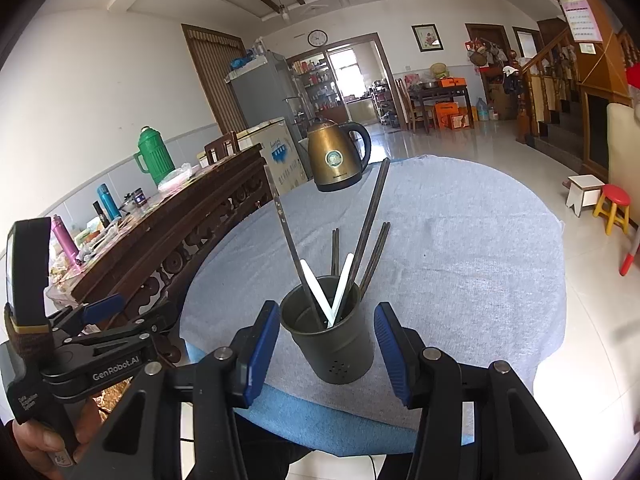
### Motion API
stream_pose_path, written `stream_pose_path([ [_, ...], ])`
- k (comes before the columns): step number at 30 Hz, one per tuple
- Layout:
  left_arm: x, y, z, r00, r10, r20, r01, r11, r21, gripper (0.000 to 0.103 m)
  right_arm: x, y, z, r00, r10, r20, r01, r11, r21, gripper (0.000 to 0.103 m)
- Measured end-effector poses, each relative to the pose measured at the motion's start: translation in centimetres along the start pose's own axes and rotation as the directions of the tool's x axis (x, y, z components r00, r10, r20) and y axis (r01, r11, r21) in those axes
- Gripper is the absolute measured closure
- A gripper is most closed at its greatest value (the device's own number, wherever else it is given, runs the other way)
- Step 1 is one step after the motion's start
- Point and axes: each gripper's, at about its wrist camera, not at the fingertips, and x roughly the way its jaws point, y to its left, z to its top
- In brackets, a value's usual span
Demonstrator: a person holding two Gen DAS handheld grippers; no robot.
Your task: Organize utensils
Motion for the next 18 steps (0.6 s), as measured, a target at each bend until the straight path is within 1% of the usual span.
stream_pose_path([
  [18, 3.5, -0.5, -0.5, 0.997, -0.007, -0.072, 0.007, 1.0, 0.007, 0.021, 2.1, -2.0, 0.0, 0.999, -0.022, -0.036, 0.023, 0.998, 0.051, 0.051],
])
